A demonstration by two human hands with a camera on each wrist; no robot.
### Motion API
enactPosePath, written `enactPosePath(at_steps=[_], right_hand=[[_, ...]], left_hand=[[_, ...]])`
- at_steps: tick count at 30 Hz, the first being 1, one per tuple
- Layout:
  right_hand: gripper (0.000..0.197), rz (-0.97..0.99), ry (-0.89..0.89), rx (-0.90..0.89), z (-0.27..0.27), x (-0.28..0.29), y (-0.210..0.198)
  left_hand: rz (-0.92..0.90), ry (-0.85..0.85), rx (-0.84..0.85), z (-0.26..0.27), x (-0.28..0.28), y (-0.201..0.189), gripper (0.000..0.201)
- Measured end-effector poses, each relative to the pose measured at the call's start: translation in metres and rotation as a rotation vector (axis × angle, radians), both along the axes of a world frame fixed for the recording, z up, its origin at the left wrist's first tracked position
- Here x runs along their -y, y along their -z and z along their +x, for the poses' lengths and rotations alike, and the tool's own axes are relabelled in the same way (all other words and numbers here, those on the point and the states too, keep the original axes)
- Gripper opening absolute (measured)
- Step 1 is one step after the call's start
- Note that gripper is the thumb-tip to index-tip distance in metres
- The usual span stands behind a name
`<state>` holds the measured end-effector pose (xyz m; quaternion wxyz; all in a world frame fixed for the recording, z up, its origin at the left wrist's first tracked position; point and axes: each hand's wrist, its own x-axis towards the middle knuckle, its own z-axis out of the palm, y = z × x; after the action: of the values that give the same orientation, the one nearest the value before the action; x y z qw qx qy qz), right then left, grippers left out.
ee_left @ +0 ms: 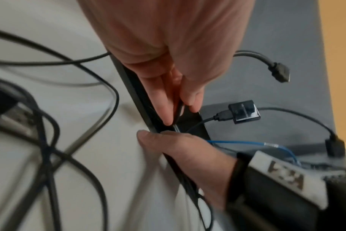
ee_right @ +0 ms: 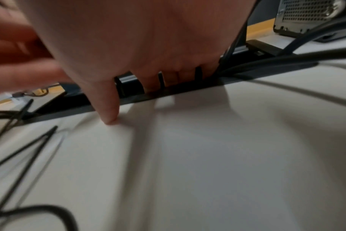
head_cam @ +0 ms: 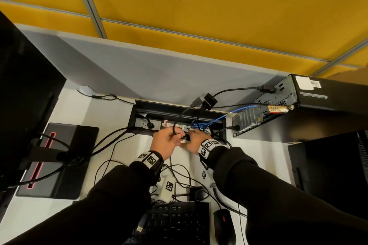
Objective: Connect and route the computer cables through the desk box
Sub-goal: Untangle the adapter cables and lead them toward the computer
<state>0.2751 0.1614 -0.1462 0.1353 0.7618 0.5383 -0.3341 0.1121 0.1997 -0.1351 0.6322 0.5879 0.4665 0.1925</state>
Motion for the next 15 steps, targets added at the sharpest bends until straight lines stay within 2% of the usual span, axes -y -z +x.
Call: enactPosePath(at_steps=[2, 5, 7, 9, 12, 15], right_hand=[[0.073, 0.075, 0.086, -0.121, 0.002, 0.0, -0.009], [0.06, 0.334, 0.26, -0.439, 0.009, 0.006, -0.033], [0.059, 0.482, 0.335, -0.734, 0.01, 0.012, -0.055], [0.046, 0.584, 0.374, -0.929, 0.01, 0.015, -0.07], [0.022, 0.669, 0.555, -0.953, 0.007, 0.019, -0.089], [0.026, 0.727, 0.576, -0.721, 0.014, 0.018, -0.093]], left_hand=[[0.067, 0.082, -0.064, -0.003, -0.007, 0.006, 0.042], [0.126, 0.18, -0.146, -0.005, -0.018, 0.007, 0.042], [0.2, 0.249, -0.217, -0.001, -0.026, 0.007, 0.033], [0.321, 0.318, -0.286, 0.008, -0.034, 0.003, 0.02], [0.42, 0.41, -0.318, 0.027, -0.047, -0.01, 0.01], [0.522, 0.508, -0.5, 0.039, -0.056, -0.014, 0.015]])
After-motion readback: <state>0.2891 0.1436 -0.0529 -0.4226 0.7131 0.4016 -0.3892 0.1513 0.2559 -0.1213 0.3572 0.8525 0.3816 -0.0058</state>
